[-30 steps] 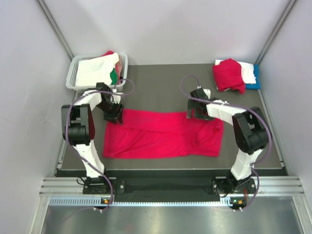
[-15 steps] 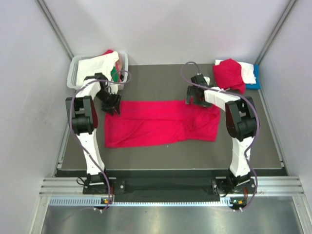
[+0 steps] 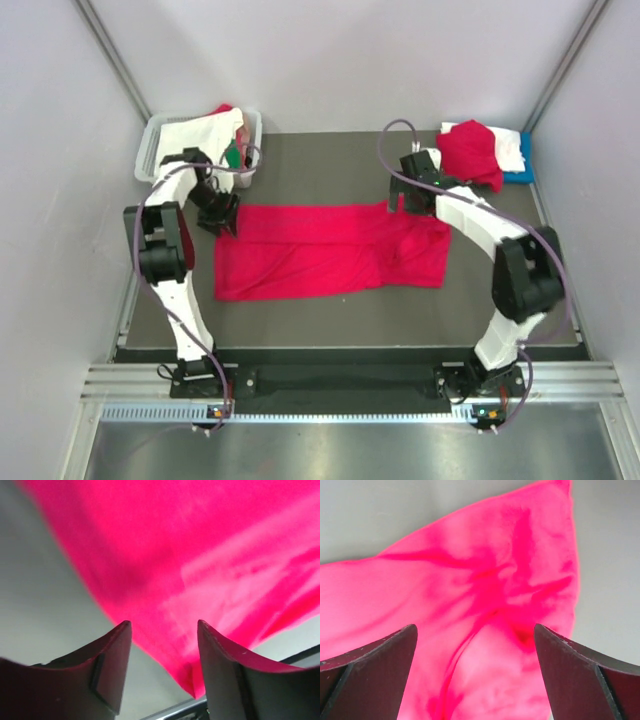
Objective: Fold and stack the t-shirts
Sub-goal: Fold the tshirt
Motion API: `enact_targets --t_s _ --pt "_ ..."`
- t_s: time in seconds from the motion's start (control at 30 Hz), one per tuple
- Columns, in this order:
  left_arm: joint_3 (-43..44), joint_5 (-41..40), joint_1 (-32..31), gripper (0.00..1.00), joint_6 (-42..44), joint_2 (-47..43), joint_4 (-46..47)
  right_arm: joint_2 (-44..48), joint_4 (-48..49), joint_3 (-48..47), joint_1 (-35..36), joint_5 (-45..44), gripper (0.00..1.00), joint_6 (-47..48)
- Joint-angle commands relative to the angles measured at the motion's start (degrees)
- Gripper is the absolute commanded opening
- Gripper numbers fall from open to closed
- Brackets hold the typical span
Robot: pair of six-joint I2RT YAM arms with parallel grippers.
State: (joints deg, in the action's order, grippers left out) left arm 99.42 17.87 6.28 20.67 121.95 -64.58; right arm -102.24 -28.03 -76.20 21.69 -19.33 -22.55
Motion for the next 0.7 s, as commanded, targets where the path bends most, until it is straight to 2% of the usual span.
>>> enact_targets --t_s 0.0,0.1,0.3,0.4,0.53,0.67 --pt "-4.3 3.0 0.7 0.61 1.9 -17.1 4.6 16.1 -2.7 5.2 4.7 -4.0 1.00 0.9" --pt "-6.5 3.5 0.8 0.63 2.5 -23.8 3.0 22.4 -5.7 9.2 7.3 -5.1 1.00 1.5" --pt "-10.5 5.9 0.8 0.64 4.6 -27.8 -0.2 31.8 -10.0 17.9 11.1 -1.9 1.00 -2.6" --pt "-17.2 3.8 0.7 0.61 6.5 -28.9 0.0 33.7 -10.6 24.5 13.5 -0.6 1.00 -6.0" --pt "-31.2 -0.5 0.8 0.61 8.6 -32.8 6.3 34.8 -9.2 32.9 14.3 2.0 1.00 -8.7" --pt "-36.5 -3.3 0.7 0.61 10.3 -34.6 8.3 33.9 -8.8 35.2 15.8 1.8 1.00 -10.2"
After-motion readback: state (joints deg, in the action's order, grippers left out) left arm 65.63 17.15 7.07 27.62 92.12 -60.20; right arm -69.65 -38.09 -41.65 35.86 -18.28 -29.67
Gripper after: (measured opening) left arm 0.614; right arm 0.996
